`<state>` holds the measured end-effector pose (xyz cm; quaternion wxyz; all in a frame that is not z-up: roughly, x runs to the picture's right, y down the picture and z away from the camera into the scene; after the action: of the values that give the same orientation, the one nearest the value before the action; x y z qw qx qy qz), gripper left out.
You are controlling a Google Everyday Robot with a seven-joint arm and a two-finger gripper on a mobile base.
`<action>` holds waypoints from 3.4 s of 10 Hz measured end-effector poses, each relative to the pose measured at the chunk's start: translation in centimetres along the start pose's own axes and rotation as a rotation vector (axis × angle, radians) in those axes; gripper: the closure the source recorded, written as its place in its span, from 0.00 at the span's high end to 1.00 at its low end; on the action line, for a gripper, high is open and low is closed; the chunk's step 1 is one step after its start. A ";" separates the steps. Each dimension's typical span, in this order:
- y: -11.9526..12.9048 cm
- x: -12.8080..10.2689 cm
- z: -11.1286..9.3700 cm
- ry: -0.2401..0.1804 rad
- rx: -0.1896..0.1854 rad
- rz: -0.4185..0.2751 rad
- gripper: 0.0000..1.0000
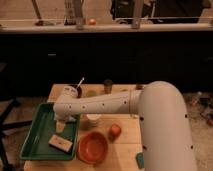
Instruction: Wipe tray with towel
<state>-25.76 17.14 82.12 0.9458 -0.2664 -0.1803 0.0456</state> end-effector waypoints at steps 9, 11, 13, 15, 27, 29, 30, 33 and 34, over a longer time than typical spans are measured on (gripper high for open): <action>-1.7 1.0 2.7 0.016 -0.041 0.026 0.80; -1.7 1.5 3.5 0.020 -0.056 0.032 0.79; -1.5 2.0 3.9 0.023 -0.064 0.035 0.62; -1.5 2.2 4.0 0.027 -0.070 0.033 0.43; -3.1 1.8 1.4 0.079 -0.070 -0.014 0.00; -3.8 1.2 1.8 0.076 -0.074 -0.035 0.00; -3.9 -0.1 2.1 0.067 -0.079 -0.066 0.00; -2.4 -3.4 2.0 0.043 -0.106 -0.157 0.00; -1.6 -3.6 1.8 0.044 -0.119 -0.172 0.00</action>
<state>-29.76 16.02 83.28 0.9324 -0.3064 -0.1842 -0.0522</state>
